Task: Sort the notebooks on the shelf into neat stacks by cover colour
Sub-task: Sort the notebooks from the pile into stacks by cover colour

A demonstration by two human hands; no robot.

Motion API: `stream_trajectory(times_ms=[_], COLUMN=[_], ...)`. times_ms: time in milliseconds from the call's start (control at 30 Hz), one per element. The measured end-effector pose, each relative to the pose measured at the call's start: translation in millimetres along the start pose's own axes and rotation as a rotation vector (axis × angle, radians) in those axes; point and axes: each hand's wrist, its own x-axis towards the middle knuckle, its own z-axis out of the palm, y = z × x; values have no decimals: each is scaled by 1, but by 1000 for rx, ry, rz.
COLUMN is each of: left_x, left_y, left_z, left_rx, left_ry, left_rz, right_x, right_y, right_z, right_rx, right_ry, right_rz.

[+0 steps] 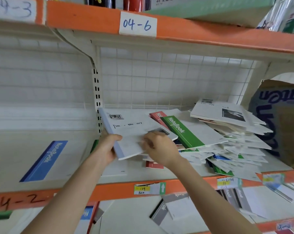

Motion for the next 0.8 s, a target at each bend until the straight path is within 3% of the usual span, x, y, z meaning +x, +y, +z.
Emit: stream_trajectory(times_ms=[167, 333, 567, 667, 800], left_x=[-16, -20, -11, 0, 17], left_y=[16, 31, 58, 73, 84], left_z=[-47, -107, -202, -247, -304], left_rx=[60, 124, 88, 192, 468], left_ry=[-15, -31, 7, 24, 108], left_rz=[53, 81, 69, 52, 126], right_x=[23, 42, 62, 73, 89], right_y=[-12, -47, -106, -140, -191], right_z=[4, 26, 92, 127, 166], right_rx=[189, 567, 1155, 1263, 1138], right_ry=[-30, -87, -451, -387, -292], right_rz=[240, 494, 867, 885, 821])
